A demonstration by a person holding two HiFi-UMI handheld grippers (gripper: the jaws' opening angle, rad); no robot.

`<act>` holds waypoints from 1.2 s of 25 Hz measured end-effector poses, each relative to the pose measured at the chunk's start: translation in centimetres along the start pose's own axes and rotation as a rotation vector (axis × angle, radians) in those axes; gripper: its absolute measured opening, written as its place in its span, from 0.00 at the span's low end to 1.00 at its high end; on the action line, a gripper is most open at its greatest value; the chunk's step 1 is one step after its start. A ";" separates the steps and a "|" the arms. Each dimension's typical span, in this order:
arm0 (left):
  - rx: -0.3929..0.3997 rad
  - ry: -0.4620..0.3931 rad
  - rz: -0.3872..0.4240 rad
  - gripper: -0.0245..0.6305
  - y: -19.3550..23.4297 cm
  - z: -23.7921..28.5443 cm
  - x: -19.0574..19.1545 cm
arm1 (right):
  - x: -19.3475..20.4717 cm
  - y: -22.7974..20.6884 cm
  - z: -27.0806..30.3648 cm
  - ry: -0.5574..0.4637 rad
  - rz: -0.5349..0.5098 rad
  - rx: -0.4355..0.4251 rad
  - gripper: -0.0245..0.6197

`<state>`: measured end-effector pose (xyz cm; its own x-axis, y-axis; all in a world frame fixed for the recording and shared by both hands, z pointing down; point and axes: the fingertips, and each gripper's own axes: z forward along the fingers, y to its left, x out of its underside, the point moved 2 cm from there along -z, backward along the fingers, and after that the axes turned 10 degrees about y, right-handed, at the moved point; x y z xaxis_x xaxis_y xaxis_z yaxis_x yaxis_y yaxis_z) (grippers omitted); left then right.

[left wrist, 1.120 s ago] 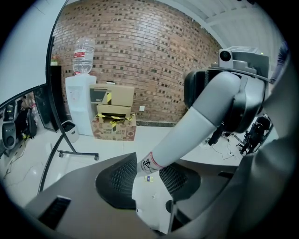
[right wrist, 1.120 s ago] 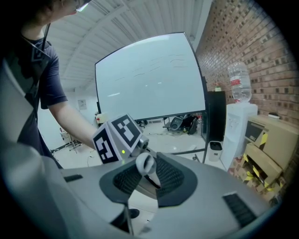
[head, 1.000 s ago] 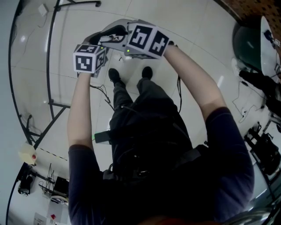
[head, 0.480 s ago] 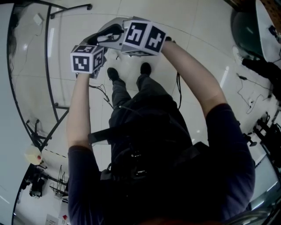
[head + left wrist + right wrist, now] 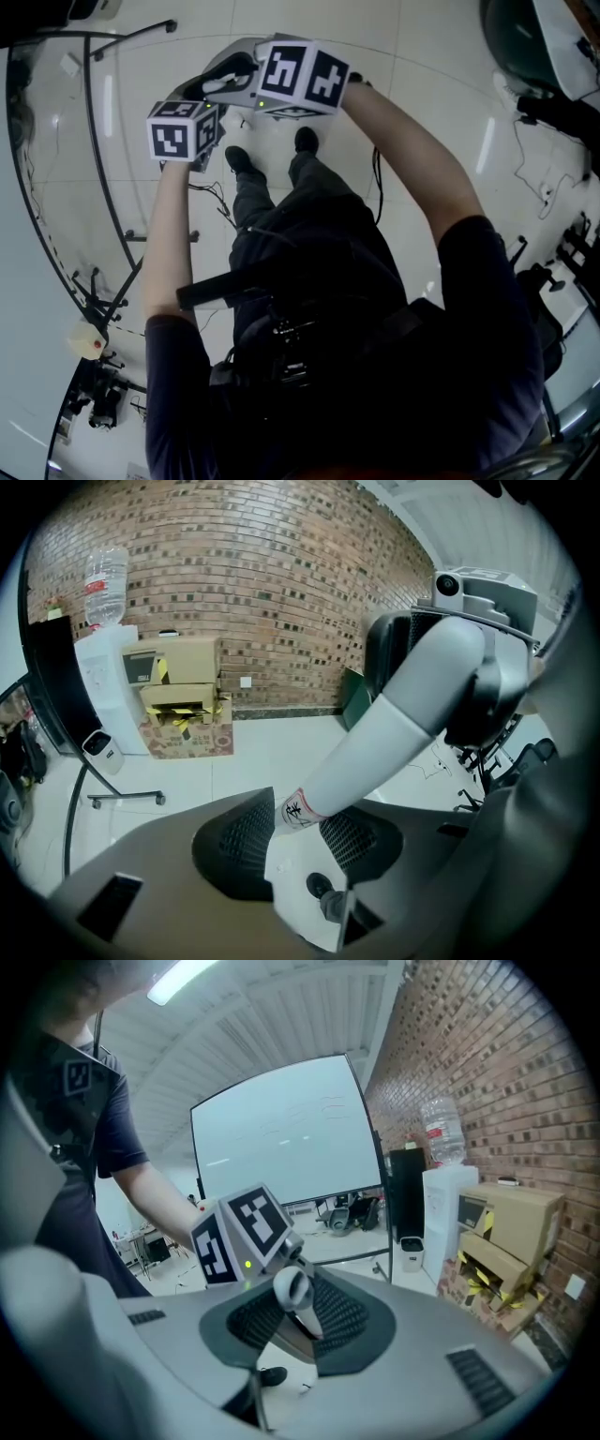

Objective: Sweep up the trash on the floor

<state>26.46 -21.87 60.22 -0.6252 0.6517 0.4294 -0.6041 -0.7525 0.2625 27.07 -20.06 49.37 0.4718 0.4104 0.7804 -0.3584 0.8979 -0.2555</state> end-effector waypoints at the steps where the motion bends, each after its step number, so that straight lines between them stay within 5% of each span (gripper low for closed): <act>1: 0.001 0.000 0.004 0.25 -0.4 0.2 -0.1 | 0.2 0.0 -0.4 0.002 -0.002 0.002 0.20; 9: 0.007 -0.007 0.048 0.25 -2.5 0.5 -0.8 | 1.0 0.4 -2.1 -0.006 0.002 0.007 0.20; 16: -0.116 -0.018 0.180 0.21 -1.9 -0.4 -1.1 | -0.1 0.4 -2.1 -0.035 -0.016 0.056 0.20; 24: -0.143 -0.129 0.202 0.20 -0.3 -4.2 -3.4 | -4.9 -0.4 -2.4 -0.118 -0.053 0.169 0.20; 30: -0.185 -0.180 0.367 0.20 -1.1 -8.4 -5.8 | -9.3 0.3 -4.1 -0.172 -0.106 0.231 0.19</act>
<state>26.64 -24.01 50.21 -0.7287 0.3051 0.6132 -0.4465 -0.8905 -0.0876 25.86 -23.00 39.70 0.3800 0.2657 0.8860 -0.4974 0.8663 -0.0464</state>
